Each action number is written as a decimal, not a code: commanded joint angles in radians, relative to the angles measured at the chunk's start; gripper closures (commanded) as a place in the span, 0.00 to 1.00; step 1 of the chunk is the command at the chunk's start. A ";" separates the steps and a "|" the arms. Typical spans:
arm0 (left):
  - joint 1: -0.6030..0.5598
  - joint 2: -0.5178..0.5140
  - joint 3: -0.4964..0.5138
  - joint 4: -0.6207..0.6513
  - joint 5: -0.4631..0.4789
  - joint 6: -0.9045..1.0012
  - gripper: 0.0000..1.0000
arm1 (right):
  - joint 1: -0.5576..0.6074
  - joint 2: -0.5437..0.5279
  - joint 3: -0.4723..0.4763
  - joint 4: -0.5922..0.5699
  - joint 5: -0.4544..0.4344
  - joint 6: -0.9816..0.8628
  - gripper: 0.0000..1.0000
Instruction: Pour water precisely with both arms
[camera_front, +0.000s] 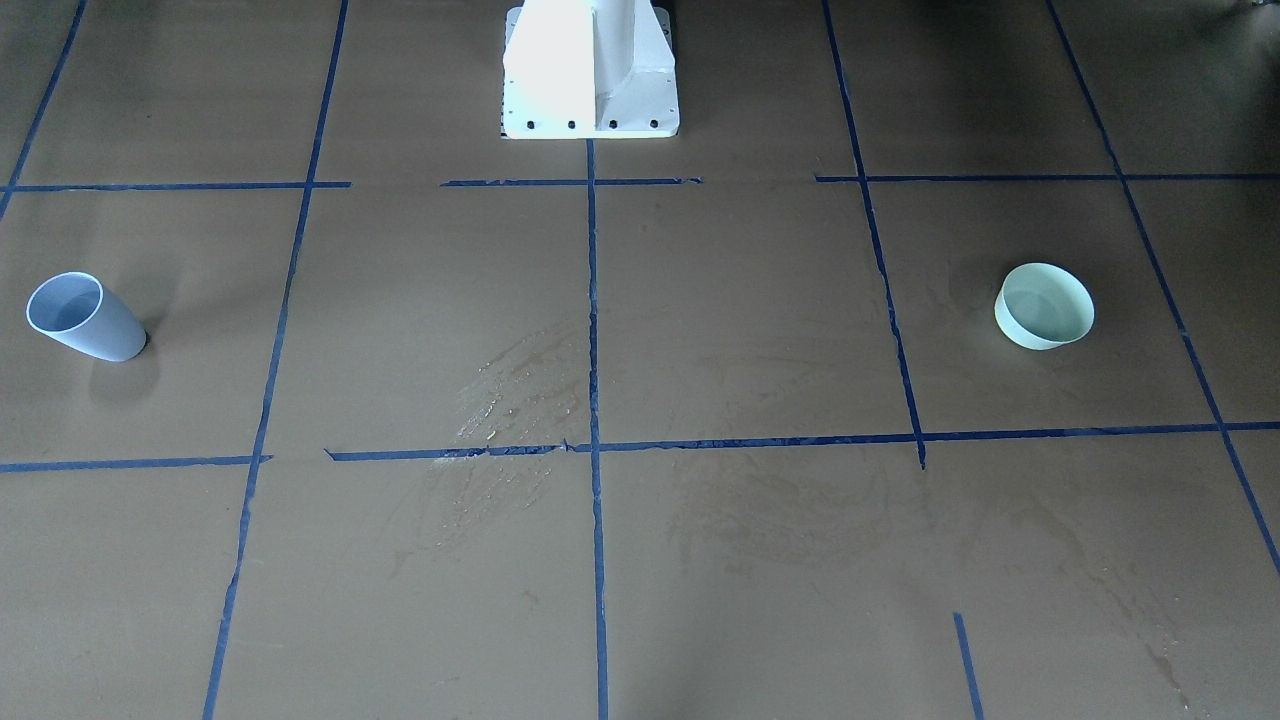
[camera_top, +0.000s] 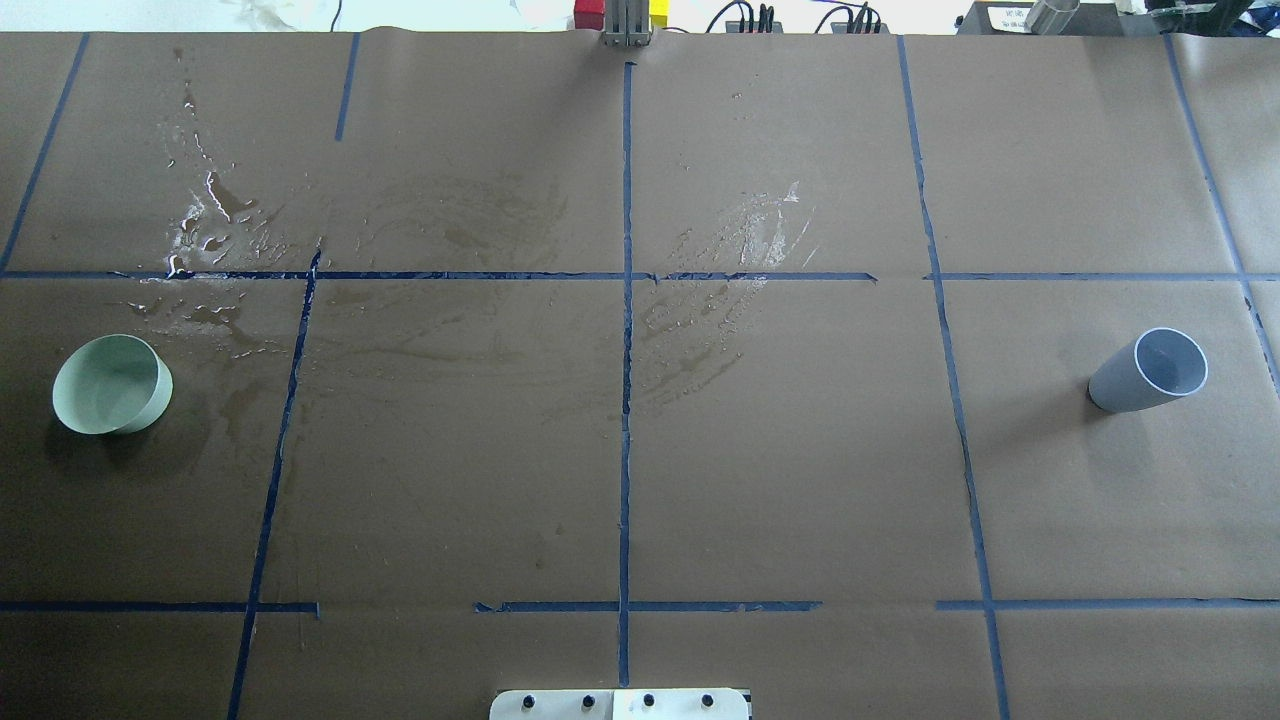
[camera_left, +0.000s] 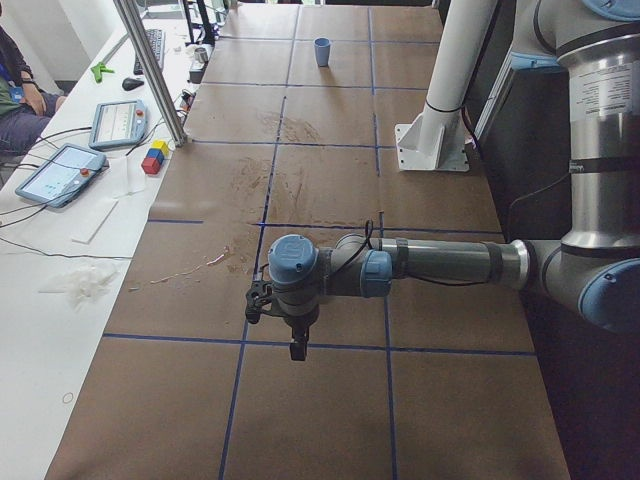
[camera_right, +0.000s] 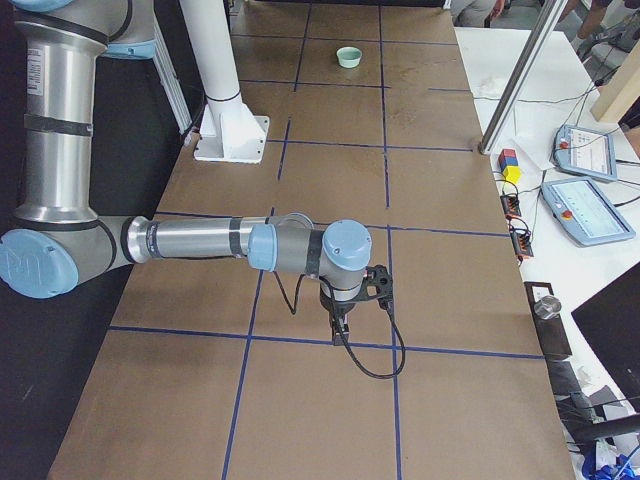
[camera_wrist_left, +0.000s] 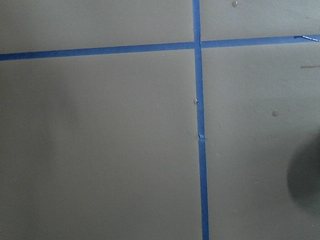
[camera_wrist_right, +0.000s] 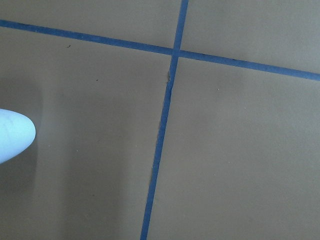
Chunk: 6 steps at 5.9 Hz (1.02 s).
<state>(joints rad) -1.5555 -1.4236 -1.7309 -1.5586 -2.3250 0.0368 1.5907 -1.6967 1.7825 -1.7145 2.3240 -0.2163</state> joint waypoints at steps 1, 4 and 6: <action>0.041 0.002 -0.001 0.000 -0.001 0.000 0.00 | 0.000 0.000 0.000 -0.001 0.000 0.000 0.00; 0.045 -0.014 -0.021 0.003 0.012 -0.011 0.00 | 0.000 0.008 -0.005 0.001 -0.009 0.008 0.00; 0.043 -0.063 -0.007 -0.002 0.004 -0.012 0.00 | -0.002 0.017 0.000 -0.001 0.000 0.031 0.00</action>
<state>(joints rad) -1.5122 -1.4608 -1.7467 -1.5618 -2.3168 0.0276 1.5897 -1.6844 1.7792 -1.7138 2.3177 -0.1998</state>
